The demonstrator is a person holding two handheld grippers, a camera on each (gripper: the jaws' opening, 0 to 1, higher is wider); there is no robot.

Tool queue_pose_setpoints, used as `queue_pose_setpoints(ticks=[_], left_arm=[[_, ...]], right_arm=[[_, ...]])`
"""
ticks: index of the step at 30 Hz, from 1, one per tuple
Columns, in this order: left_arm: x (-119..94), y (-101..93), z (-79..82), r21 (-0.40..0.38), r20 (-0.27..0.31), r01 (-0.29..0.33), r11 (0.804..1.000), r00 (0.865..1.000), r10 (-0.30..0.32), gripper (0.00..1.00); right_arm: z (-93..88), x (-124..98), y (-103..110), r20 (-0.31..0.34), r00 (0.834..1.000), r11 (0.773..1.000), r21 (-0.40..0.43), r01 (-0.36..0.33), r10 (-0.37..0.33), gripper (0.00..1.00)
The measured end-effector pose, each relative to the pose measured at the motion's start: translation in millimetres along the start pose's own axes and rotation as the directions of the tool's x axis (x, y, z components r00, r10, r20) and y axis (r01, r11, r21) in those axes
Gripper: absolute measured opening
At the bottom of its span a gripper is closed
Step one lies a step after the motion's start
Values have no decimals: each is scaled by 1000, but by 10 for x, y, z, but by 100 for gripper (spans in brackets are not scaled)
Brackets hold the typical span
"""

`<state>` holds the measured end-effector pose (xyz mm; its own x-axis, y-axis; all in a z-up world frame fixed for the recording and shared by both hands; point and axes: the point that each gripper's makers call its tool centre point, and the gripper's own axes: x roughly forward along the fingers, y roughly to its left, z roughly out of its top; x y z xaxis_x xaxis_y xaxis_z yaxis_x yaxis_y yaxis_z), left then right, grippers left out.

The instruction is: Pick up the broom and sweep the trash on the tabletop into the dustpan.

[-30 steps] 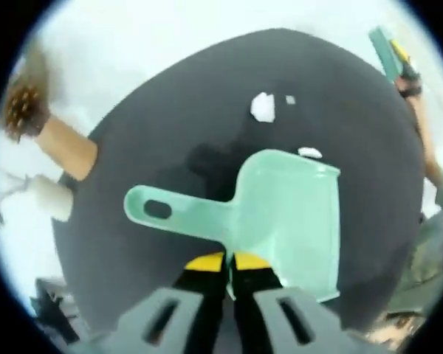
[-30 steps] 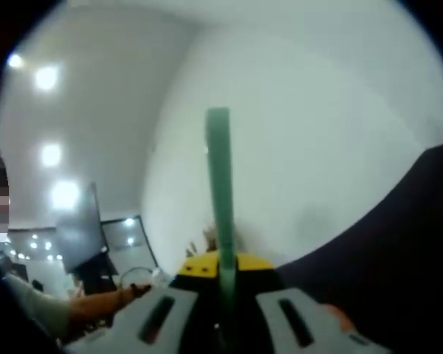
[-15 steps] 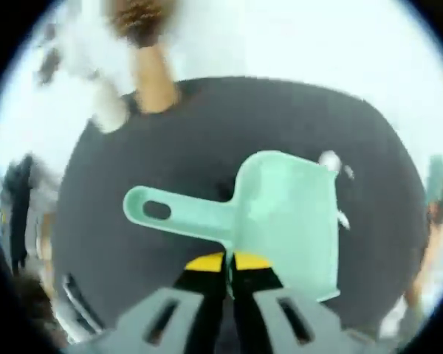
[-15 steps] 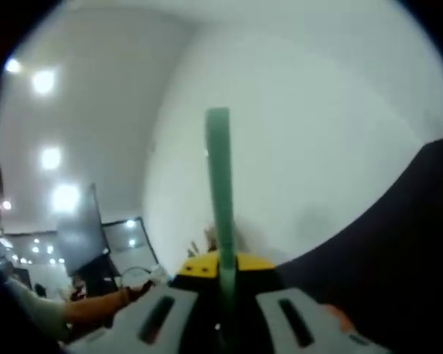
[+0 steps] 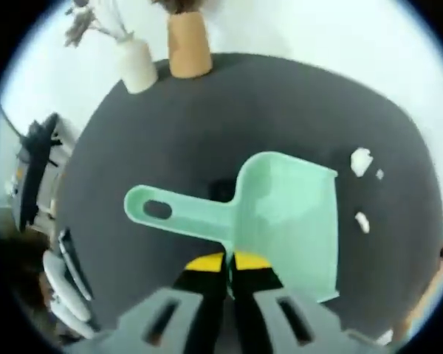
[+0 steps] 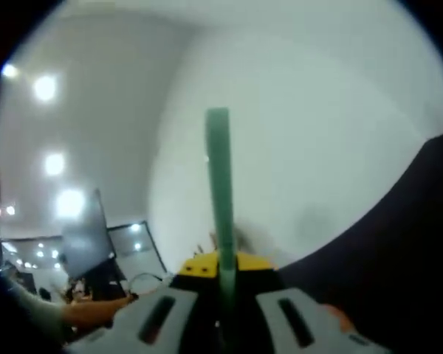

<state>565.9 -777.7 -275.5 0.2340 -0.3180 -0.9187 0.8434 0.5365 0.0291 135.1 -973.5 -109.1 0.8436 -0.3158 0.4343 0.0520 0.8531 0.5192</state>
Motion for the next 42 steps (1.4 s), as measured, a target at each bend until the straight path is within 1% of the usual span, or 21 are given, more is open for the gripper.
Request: queue_pose_setpoints(ticks=[3, 5, 7, 10, 13, 15, 16, 18, 20, 21, 22, 23, 27, 28, 29, 30, 32, 36, 38, 39, 42], left_arm=[[43, -43, -53, 67, -26, 14, 998, 1000, -12, 5], [23, -138, -75, 85, -34, 67, 994, 997, -65, 16], [-50, -266, -104, 53, -20, 144, 988, 990, -143, 30], [-216, -284, -63, 6, 63, 235, 972, 970, -235, 39], [-361, -227, 83, -85, 220, 353, 932, 919, -328, 41], [-434, -153, 171, -164, 328, 439, 883, 869, -371, 45], [-467, -101, 196, -198, 385, 488, 850, 836, -390, 44], [-505, -85, 180, -236, 453, 545, 804, 794, -405, 43], [-561, -145, 60, -253, 467, 620, 743, 751, -468, 40], [-564, -143, 29, -251, 493, 634, 731, 734, -467, 38], [-556, -108, -20, -250, 493, 630, 735, 736, -464, 38], [-563, -94, -41, -243, 515, 643, 726, 720, -465, 38], [-431, 64, -128, -319, 540, 653, 686, 721, -435, 35], [-415, 77, -117, -323, 563, 675, 663, 700, -439, 33], [-360, 121, -111, -374, 586, 692, 617, 692, -421, 32], [-336, 141, -92, -383, 606, 710, 591, 676, -419, 32], [-288, 136, -96, -397, 614, 726, 562, 664, -425, 32], [-183, 145, -61, -407, 615, 728, 552, 665, -423, 33], [-138, 204, 47, -422, 634, 747, 514, 649, -421, 33], [-104, 224, 77, -427, 640, 748, 509, 647, -415, 34], [1, 306, 162, -433, 642, 740, 514, 654, -401, 38]], right_arm=[[-14, 3, 32, -3, 1000, 1000, 6, -15, 15, 6], [-10, 2, 42, -1, 1000, 1000, 5, -19, 19, 6], [-11, 2, 50, 0, 1000, 1000, 4, -22, 22, 6], [-36, 15, 76, -11, 1000, 1000, -17, -25, 25, 6], [-59, 25, 99, -21, 1000, 998, -50, -24, 23, 6], [-64, 26, 94, -25, 999, 998, -56, -27, 25, 6], [-65, 26, 91, -28, 999, 998, -56, -29, 27, 6], [-57, 22, 91, -26, 999, 998, -46, -37, 36, 6], [-46, 13, 92, -22, 999, 998, -30, -46, 45, 6], [-40, 9, 88, -20, 999, 999, -23, -49, 48, 6], [-35, 5, 85, -19, 999, 999, -17, -50, 50, 6], [-33, 2, 85, -17, 999, 999, -13, -51, 51, 6], [-30, -12, 94, -16, 998, 999, -9, -54, 53, 6], [-30, -16, 94, -16, 998, 999, -11, -53, 53, 6], [-32, -20, 92, -16, 999, 999, -11, -52, 52, 6], [-34, -24, 86, -17, 999, 999, -11, -51, 51, 6], [-40, -27, 74, -19, 999, 999, -10, -47, 47, 6], [-53, -18, 73, -23, 999, 999, -2, -47, 47, 6], [-62, -22, 87, -25, 999, 999, -9, -46, 46, 6], [-63, -22, 92, -26, 999, 999, -11, -45, 45, 6], [-57, -24, 92, -23, 999, 999, -9, -44, 44, 6]])
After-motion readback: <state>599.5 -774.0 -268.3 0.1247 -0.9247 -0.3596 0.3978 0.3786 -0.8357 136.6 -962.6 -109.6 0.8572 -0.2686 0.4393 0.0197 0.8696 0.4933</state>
